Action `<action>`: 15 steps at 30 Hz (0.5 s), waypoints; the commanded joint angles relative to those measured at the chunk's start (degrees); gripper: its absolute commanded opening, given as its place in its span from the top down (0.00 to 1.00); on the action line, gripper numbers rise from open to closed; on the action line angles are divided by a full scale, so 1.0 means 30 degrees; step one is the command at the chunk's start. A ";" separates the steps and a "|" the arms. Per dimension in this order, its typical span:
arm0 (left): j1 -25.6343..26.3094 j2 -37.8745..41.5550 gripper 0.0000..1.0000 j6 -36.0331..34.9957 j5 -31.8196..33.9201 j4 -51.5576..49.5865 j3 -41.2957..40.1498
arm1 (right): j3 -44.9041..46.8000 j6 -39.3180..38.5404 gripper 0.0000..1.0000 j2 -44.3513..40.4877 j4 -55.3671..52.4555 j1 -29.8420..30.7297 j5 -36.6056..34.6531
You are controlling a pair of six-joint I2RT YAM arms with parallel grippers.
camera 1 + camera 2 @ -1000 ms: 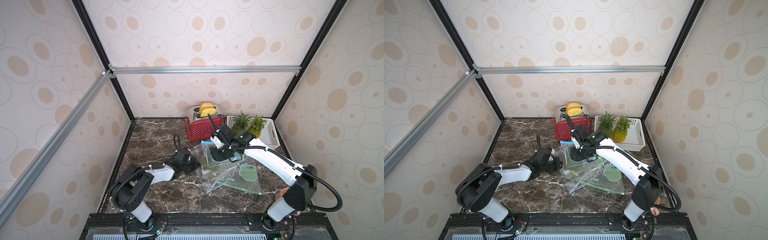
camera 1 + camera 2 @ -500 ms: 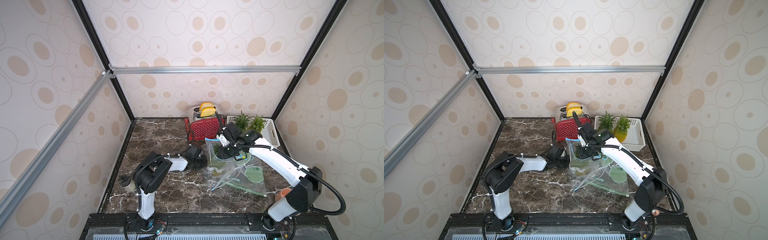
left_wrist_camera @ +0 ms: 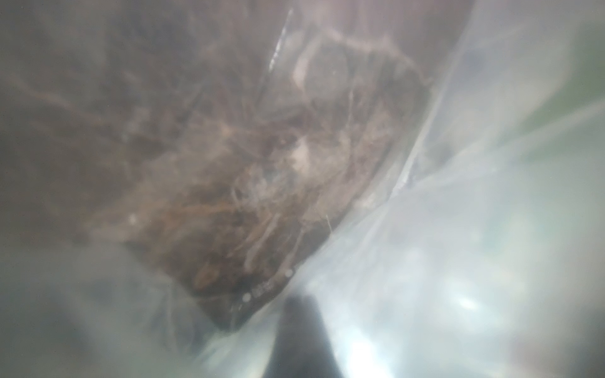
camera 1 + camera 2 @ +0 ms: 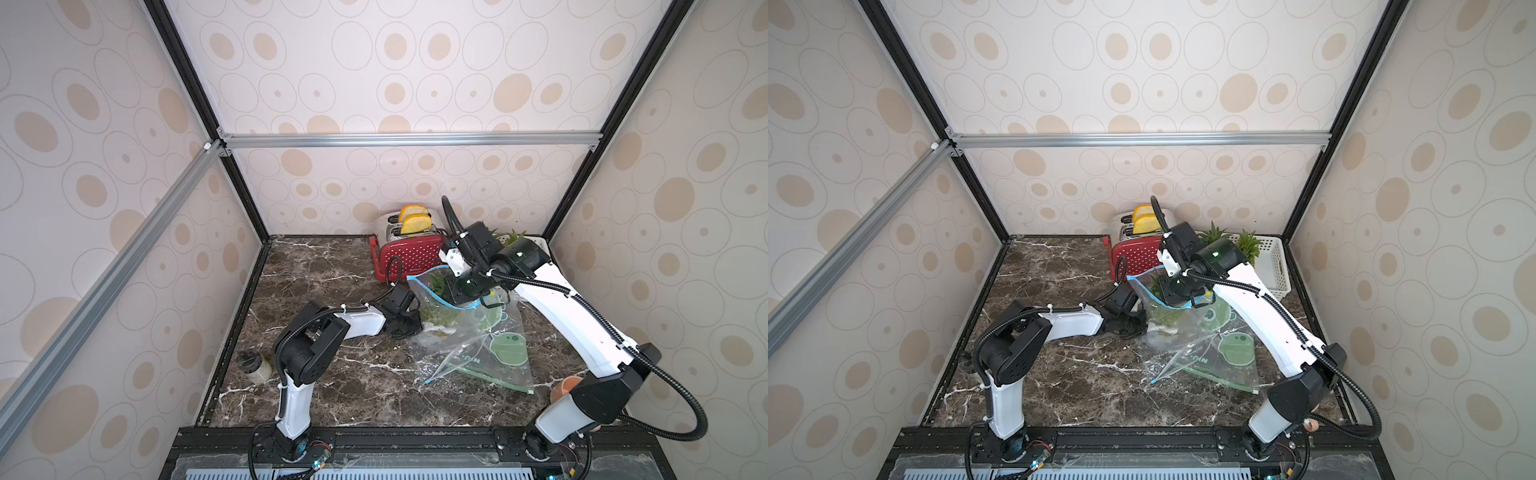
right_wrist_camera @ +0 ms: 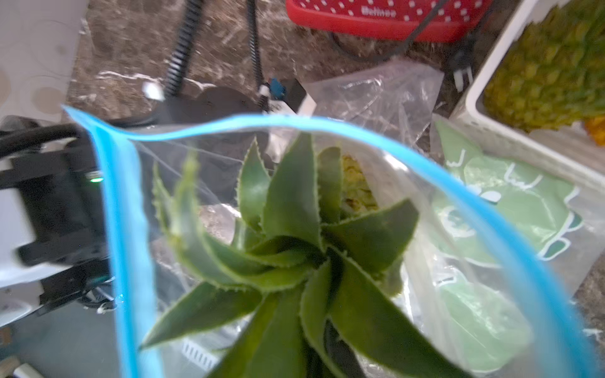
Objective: Open the zip-top bag and take out the pineapple
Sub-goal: Pick up the pineapple from the zipper food storage bag.
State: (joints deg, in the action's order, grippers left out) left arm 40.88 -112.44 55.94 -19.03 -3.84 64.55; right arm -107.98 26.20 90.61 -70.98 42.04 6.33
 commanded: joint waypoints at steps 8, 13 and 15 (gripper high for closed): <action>0.0931 -0.1718 1.00 -0.0716 0.2899 -0.6061 -0.0224 | -0.6576 -0.0836 1.00 -0.1663 0.1516 0.0338 0.1904; 0.1050 -0.1621 1.00 -0.0725 0.3350 -0.6544 0.0074 | -0.7668 -0.1001 1.00 -0.2530 0.1071 0.0359 0.1266; 0.1079 -0.0926 1.00 -0.0621 0.3760 -0.6364 -0.0267 | -0.6614 -0.0855 1.00 -0.3192 0.1637 0.0346 0.1231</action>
State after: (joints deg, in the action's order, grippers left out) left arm 43.16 -112.38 54.70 -12.27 -10.20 67.48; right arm -127.07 24.32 85.89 -76.07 42.59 7.88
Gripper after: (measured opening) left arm 0.049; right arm 0.154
